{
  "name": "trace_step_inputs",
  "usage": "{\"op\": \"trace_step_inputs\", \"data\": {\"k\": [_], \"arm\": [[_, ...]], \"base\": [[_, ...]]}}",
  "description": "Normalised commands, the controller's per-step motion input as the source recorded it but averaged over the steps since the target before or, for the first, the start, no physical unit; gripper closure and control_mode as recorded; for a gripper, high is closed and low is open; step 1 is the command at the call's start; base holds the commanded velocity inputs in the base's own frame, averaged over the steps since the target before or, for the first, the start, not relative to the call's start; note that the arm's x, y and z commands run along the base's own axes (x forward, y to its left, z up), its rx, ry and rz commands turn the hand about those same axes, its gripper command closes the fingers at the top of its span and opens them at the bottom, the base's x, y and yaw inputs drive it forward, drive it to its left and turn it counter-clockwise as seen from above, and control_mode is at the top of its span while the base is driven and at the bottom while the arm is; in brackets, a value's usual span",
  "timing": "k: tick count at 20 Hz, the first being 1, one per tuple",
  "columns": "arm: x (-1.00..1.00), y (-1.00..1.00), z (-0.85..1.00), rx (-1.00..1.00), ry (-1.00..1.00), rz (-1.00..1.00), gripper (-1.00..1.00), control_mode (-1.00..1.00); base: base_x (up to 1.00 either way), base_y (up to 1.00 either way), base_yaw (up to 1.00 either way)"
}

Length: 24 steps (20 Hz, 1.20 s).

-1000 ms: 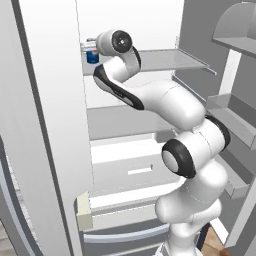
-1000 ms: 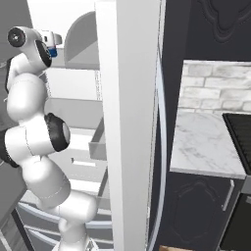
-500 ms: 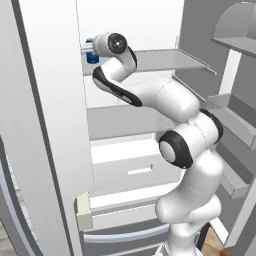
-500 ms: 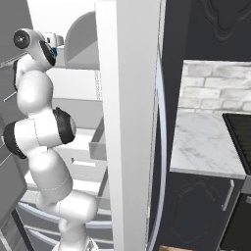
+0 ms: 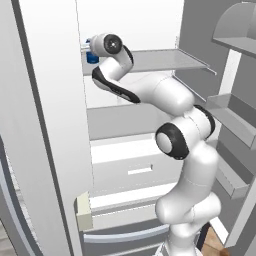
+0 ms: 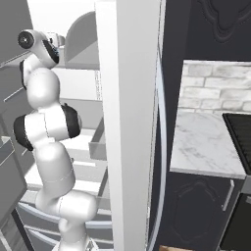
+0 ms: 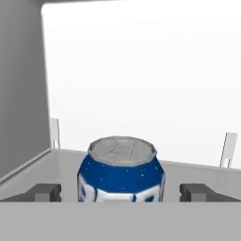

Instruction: Open the fridge, grab two sodas, and place both sodas inside the bowl with ice on the dining counter.

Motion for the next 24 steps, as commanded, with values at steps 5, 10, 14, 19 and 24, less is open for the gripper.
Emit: {"op": "trace_step_inputs", "data": {"k": [5,10,14,19,24], "arm": [[0.26,0.08,-0.06,0.00,0.00,0.00,1.00,-1.00],[0.10,0.01,-0.09,0.00,0.02,0.00,1.00,-1.00],[0.00,0.00,-0.04,0.00,0.01,0.00,1.00,-1.00],[-0.11,-0.01,-0.05,0.00,-0.03,0.00,1.00,-1.00],[-0.50,-0.11,-0.07,0.00,-0.08,0.00,1.00,-1.00]], "base": [[0.00,0.00,0.00],[0.00,0.00,0.00],[0.00,0.00,0.00],[0.00,0.00,0.00],[0.00,0.00,0.00]]}}
